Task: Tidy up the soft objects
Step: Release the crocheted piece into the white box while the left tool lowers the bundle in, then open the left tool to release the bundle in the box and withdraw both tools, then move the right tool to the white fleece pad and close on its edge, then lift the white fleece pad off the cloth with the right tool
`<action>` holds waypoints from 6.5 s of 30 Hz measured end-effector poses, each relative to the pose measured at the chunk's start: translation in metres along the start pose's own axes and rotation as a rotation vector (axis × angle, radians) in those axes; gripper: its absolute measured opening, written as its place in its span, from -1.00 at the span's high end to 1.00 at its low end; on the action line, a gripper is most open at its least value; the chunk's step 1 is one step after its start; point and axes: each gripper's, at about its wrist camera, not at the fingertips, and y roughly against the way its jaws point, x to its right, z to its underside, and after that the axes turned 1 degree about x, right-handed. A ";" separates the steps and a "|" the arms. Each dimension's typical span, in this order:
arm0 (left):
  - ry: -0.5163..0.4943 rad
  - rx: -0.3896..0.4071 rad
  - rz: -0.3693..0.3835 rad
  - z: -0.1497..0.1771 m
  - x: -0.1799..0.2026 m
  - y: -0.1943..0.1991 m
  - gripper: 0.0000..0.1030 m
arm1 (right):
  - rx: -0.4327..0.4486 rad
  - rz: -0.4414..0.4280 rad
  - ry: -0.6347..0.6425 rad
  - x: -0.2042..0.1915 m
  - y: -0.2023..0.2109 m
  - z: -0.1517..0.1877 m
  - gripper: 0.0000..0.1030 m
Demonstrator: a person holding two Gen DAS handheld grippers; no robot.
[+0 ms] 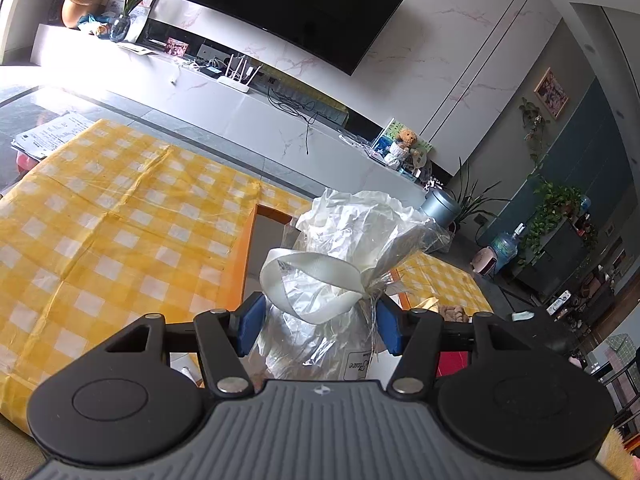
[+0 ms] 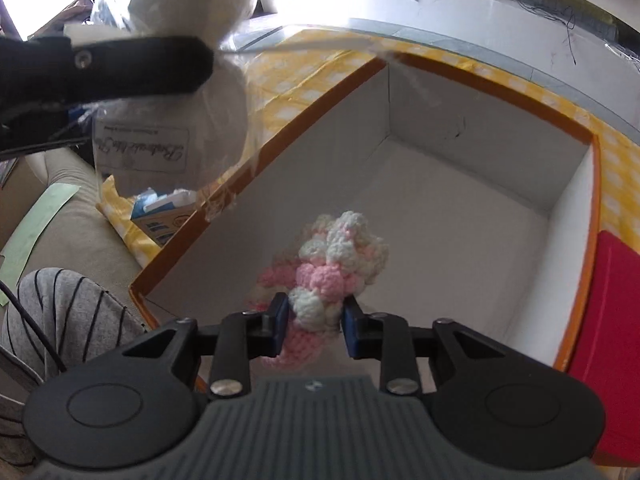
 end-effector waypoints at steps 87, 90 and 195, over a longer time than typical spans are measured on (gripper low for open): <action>-0.450 -0.043 -0.116 0.047 0.117 0.001 -1.00 | 0.406 0.363 -0.112 0.071 0.125 0.060 -0.79; -0.444 -0.021 -0.116 0.042 0.129 0.006 -1.00 | 0.434 0.353 -0.120 0.073 0.136 0.064 -0.80; -0.669 -0.347 0.013 0.073 0.275 -0.120 -0.98 | 0.699 0.246 -0.678 0.250 0.235 0.193 0.93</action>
